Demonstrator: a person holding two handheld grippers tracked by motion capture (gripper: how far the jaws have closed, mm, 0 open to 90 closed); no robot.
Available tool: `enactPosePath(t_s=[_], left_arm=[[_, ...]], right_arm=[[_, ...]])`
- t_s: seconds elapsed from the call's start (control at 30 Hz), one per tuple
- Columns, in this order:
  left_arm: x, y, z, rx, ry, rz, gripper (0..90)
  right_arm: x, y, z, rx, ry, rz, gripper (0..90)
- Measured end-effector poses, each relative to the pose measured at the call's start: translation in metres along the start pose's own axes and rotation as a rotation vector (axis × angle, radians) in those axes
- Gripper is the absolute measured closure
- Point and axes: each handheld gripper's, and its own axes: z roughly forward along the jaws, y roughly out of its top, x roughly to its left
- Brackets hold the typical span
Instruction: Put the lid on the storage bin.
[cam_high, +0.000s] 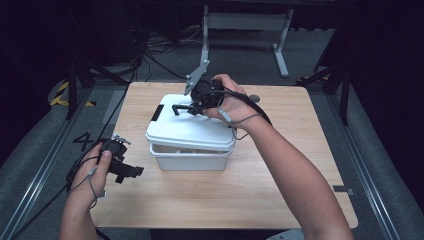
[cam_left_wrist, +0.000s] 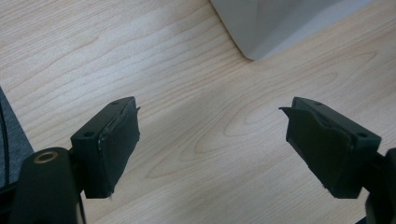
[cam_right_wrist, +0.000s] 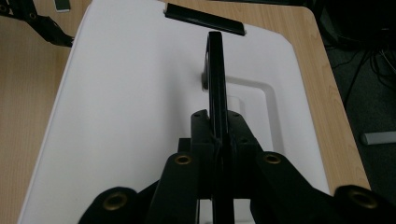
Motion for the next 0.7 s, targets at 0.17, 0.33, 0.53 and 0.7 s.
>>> enactPosePath(t_s=[0.17, 0.33, 0.53, 0.7], left_arm=[[0.002, -0.006, -0.003, -0.002, 0.001, -0.013, 17.8], [0.004, -0.013, -0.007, -0.007, 0.013, -0.022, 17.9], [0.006, -0.021, -0.011, -0.010, 0.017, -0.047, 17.8], [0.007, -0.027, -0.014, -0.011, 0.017, -0.056, 17.8]], right_arm=[[0.000, 0.003, 0.011, 0.004, 0.021, -0.004, 83.7], [0.003, 0.007, 0.023, 0.014, 0.040, -0.014, 83.7], [0.004, 0.006, 0.028, 0.023, 0.057, -0.024, 83.6], [0.002, 0.002, 0.032, 0.027, 0.089, -0.043, 82.6]])
